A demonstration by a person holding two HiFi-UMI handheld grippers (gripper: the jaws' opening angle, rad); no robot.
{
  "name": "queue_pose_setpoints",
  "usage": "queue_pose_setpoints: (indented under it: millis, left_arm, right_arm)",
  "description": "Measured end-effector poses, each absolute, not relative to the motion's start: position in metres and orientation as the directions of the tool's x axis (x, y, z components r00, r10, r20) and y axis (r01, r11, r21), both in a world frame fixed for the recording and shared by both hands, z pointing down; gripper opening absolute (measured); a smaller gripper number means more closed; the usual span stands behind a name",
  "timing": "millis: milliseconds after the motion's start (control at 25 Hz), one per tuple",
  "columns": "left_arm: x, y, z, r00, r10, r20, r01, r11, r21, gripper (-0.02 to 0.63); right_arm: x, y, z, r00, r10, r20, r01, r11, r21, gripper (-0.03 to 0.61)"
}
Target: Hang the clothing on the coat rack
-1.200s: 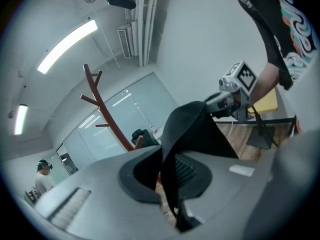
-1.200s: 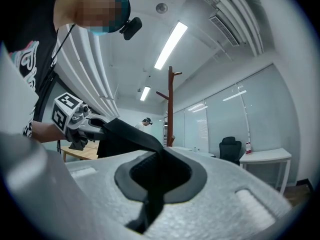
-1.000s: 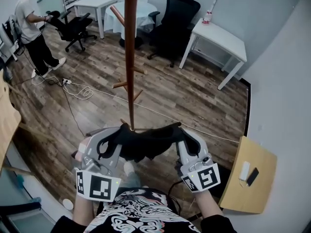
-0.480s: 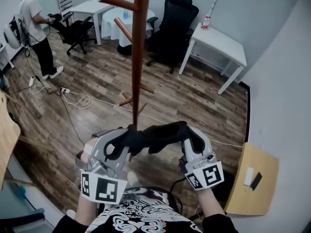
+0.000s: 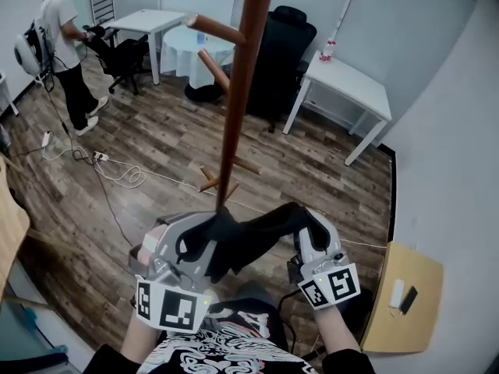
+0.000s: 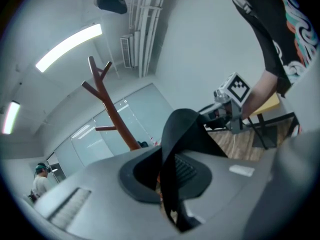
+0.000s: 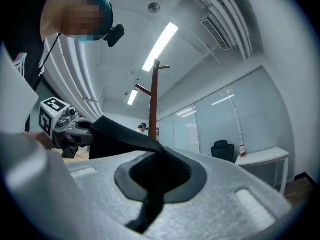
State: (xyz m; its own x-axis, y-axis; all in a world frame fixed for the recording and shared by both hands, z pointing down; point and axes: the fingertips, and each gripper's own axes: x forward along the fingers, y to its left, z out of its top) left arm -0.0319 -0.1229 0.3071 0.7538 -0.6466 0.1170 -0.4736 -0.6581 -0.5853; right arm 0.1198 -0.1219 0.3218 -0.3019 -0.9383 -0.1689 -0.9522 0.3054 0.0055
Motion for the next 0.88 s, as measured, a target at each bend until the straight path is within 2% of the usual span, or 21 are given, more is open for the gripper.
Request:
queue_pose_setpoints:
  millis: [880]
  left_arm:
    - [-0.023,-0.176,0.294,0.678,-0.726,0.114,-0.545,-0.601,-0.584,0.006]
  right_arm:
    - [0.130,-0.193,0.295,-0.388,-0.899,-0.202,-0.920,0.390,0.033,0.003]
